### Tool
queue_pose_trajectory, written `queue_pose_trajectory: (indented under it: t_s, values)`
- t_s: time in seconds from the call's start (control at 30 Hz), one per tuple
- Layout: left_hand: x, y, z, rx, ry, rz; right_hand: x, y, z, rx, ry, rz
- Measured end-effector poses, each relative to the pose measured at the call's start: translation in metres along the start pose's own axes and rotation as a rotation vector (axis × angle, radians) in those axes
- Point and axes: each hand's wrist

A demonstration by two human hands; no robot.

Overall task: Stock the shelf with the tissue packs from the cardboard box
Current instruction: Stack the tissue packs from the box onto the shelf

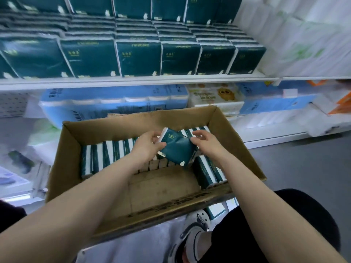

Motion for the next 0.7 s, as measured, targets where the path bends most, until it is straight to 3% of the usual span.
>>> queue_pose_trajectory:
  t_s: [0.23,0.43,0.7]
  values:
    - [-0.035,0.018,-0.001,-0.003,-0.028,-0.15,0.009,0.013,-0.005,-0.034,0.043,0.312]
    - [-0.073,0.028,-0.003,-0.017,-0.174,-0.086,0.038,0.038,0.012,-0.142,0.163,0.33]
    - [-0.16,0.054,-0.002,-0.215,-0.493,-0.016,0.121,0.093,0.03,-0.28,0.437,0.319]
Point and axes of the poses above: each hand's wrist, its own z-axis towards the middle knuckle, its own y-axis out of the back of the hand, x = y × z, and after that the axes turned 10 degrees about y, right-handed
